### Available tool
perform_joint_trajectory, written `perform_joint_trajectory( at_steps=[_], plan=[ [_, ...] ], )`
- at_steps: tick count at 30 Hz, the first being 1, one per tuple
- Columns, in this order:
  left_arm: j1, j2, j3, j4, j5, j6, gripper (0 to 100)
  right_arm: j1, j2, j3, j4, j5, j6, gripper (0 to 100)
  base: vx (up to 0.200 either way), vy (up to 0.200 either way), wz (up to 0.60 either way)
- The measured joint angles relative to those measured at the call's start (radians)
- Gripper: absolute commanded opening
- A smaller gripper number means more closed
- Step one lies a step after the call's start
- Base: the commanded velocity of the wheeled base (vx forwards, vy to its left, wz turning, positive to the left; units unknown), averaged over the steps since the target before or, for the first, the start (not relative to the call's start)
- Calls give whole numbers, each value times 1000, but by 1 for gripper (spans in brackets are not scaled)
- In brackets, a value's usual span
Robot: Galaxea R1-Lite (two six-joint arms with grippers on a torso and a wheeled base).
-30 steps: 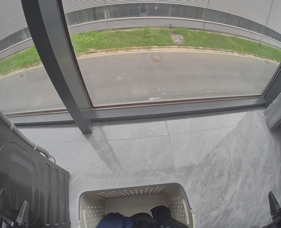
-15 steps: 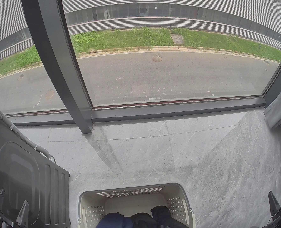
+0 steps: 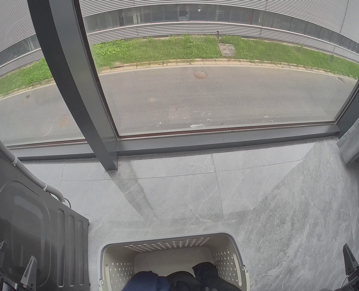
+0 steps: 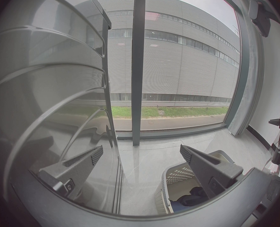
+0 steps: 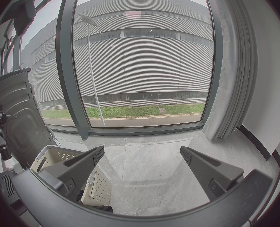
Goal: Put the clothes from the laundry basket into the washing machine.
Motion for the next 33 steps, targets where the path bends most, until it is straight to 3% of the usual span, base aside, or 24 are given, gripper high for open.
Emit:
perform_joint_trajectory(
  at_steps=[33],
  plan=[
    [0, 0, 0, 0, 0, 0, 100, 0, 0, 0, 0, 0, 0, 100, -200, 0, 0]
  ],
)
